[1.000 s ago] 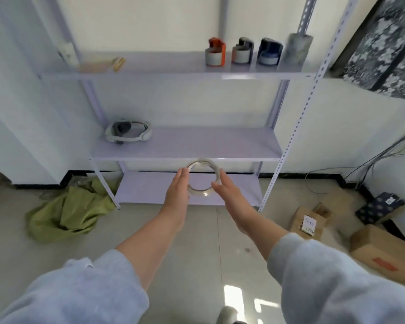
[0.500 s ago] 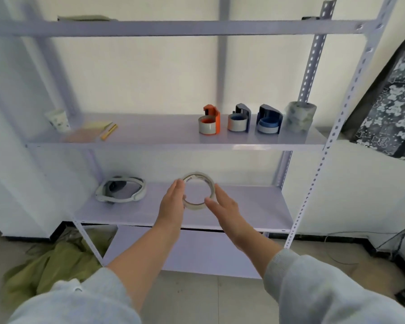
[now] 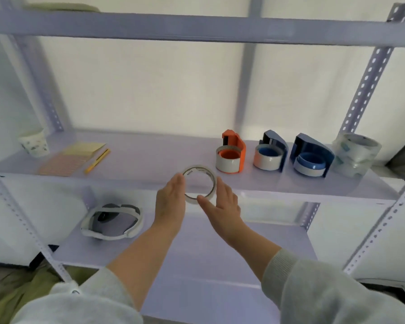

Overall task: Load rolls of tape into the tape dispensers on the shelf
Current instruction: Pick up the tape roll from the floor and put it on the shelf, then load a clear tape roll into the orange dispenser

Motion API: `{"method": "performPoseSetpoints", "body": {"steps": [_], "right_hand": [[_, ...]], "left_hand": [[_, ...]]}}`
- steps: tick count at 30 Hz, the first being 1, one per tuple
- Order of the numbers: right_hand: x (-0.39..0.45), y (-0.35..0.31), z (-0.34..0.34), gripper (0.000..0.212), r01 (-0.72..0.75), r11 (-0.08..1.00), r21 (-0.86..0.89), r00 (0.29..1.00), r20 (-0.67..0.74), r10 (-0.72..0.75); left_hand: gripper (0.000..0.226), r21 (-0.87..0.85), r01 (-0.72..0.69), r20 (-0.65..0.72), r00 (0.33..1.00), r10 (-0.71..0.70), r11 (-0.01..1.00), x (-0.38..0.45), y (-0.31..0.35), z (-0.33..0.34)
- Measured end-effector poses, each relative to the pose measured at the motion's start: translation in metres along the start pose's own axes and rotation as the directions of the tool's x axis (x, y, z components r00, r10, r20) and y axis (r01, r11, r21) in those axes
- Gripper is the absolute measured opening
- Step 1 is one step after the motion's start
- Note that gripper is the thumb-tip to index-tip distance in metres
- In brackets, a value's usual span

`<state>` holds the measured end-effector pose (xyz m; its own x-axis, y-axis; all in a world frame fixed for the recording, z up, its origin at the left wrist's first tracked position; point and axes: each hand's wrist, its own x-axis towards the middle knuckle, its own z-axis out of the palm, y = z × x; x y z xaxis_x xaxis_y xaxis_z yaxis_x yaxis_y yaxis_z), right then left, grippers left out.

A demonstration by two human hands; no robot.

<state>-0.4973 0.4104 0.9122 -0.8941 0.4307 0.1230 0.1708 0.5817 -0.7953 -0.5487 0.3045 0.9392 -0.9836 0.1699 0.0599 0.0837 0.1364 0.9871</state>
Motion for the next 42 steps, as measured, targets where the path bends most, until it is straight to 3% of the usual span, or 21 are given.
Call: {"method": "performPoseSetpoints", "body": {"steps": [8, 17, 21, 23, 25, 27, 29, 31, 33, 36, 42], "right_hand": [[0.11, -0.022, 0.03, 0.076, 0.085, 0.966, -0.244, 0.996, 0.001, -0.087], [0.13, -0.015, 0.038, 0.072, -0.034, 0.942, -0.334, 0.999, -0.046, 0.02], [0.125, -0.01, 0.019, 0.04, -0.034, 0.998, -0.056, 0.988, -0.156, 0.025], [0.118, -0.006, 0.009, 0.022, -0.008, 0.997, 0.076, 0.962, -0.271, 0.028], [0.113, 0.0, 0.002, 0.021, 0.013, 0.991, 0.135, 0.942, -0.334, 0.033], [0.111, 0.005, -0.004, 0.025, 0.02, 0.98, 0.196, 0.941, -0.334, 0.048], [0.109, 0.008, -0.01, 0.026, 0.015, 0.962, 0.274, 0.952, -0.299, 0.07], [0.108, 0.013, -0.018, 0.028, -0.004, 0.946, 0.324, 0.96, -0.264, 0.094], [0.106, 0.019, -0.028, 0.029, -0.018, 0.939, 0.342, 0.959, -0.261, 0.114], [0.106, 0.027, -0.042, 0.032, -0.041, 0.928, 0.371, 0.952, -0.267, 0.149], [0.114, 0.049, -0.07, 0.039, -0.042, 0.929, 0.368, 0.934, -0.315, 0.167]], "left_hand": [[0.047, 0.431, -0.087, -0.124, 0.98, 0.154, 0.898, 0.125, -0.022, -0.004], [0.05, 0.714, -0.099, -0.022, 0.986, 0.163, 0.693, 0.165, -0.039, 0.01], [0.053, 0.586, -0.195, -0.045, 0.961, 0.271, 0.786, 0.162, -0.034, 0.018], [0.051, 0.41, -0.343, -0.025, 0.922, 0.387, 0.845, 0.153, -0.022, 0.032], [0.049, 0.223, -0.428, 0.039, 0.902, 0.43, 0.876, 0.145, -0.01, 0.053], [0.05, 0.077, -0.358, 0.162, 0.925, 0.343, 0.93, 0.138, 0.001, 0.077], [0.047, 0.027, -0.179, 0.314, 0.936, 0.161, 0.984, 0.137, 0.005, 0.099], [0.035, -0.05, 0.035, 0.38, 0.925, -0.014, 0.998, 0.139, 0.006, 0.115], [0.026, -0.016, 0.077, 0.348, 0.935, -0.067, 0.997, 0.142, 0.005, 0.125], [0.03, 0.152, -0.089, 0.322, 0.946, 0.036, 0.984, 0.144, 0.004, 0.131], [0.039, 0.17, -0.136, 0.26, 0.961, 0.088, 0.976, 0.146, 0.001, 0.133]]}}
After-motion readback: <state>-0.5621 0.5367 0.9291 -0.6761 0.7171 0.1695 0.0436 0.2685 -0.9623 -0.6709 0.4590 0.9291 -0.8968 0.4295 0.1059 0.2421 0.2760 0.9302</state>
